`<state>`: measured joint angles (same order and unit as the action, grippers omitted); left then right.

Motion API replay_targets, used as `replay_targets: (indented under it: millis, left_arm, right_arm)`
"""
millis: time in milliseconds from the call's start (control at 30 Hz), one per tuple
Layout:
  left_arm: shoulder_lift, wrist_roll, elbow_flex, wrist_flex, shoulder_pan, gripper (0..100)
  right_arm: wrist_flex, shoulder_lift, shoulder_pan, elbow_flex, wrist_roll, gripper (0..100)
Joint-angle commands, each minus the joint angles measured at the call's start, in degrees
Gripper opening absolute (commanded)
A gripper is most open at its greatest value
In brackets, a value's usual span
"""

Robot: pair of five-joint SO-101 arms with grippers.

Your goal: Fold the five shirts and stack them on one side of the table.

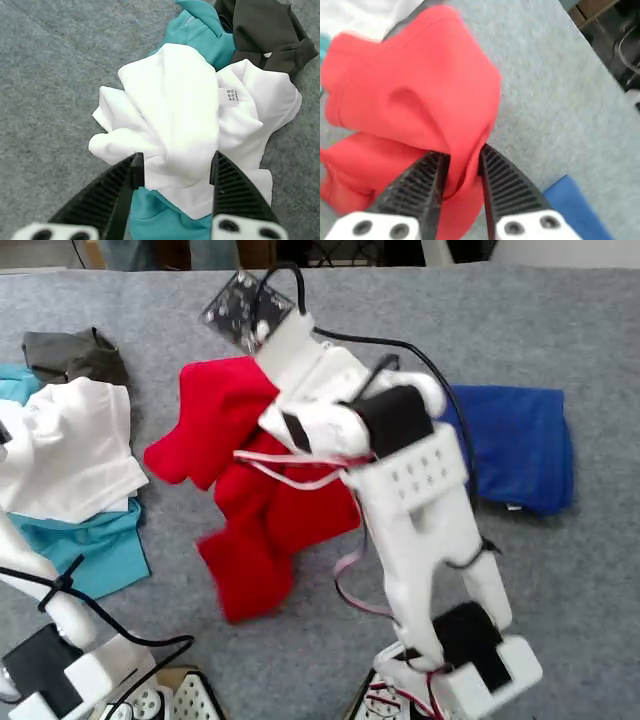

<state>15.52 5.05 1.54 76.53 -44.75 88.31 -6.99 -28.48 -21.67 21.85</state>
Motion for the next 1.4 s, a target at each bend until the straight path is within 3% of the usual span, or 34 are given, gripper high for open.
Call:
replay_targets:
  millis: [0, 233, 400, 600, 700, 833, 1000, 1200, 1367]
  left_arm:
    - [2.2, 0.7, 0.66, -0.26, -0.4, 24]
    - [2.2, 0.7, 1.71, -0.26, -0.04, 24]
    - [2.55, 0.88, 1.63, 0.53, 3.56, 24]
    - [12.4, 3.52, 4.7, 9.85, 17.98, 23]
    - [19.6, 2.9, 11.56, 10.29, 27.3, 24]
    - [23.65, -0.35, 26.15, 1.49, 40.31, 24]
    - [20.04, -7.91, 36.09, -11.43, 50.24, 24]
    - [7.65, -10.64, 36.53, -14.07, 54.29, 24]
    - [-3.87, -10.29, 36.35, -14.15, 54.55, 24]
  right_arm:
    - [-3.78, 7.16, 5.54, 2.33, -3.87, 1.5]
    - [-5.45, 24.57, 19.43, 10.59, -3.6, 1.5]
    - [-5.36, 31.6, 24.79, 10.77, 2.37, 1.5]
    - [-1.93, 34.95, 26.29, 10.59, 11.43, 1.5]
    - [0.35, 34.95, 26.9, 10.77, 17.05, 1.5]
    - [-0.97, 35.3, 29.01, 10.86, 19.25, 1.5]
    - [-7.65, 35.3, 29.45, 16.66, 19.25, 1.5]
    - [-15.38, 34.86, 28.84, 26.15, 19.16, 1.5]
    - [-14.15, 34.86, 29.1, 22.37, 19.16, 1.6]
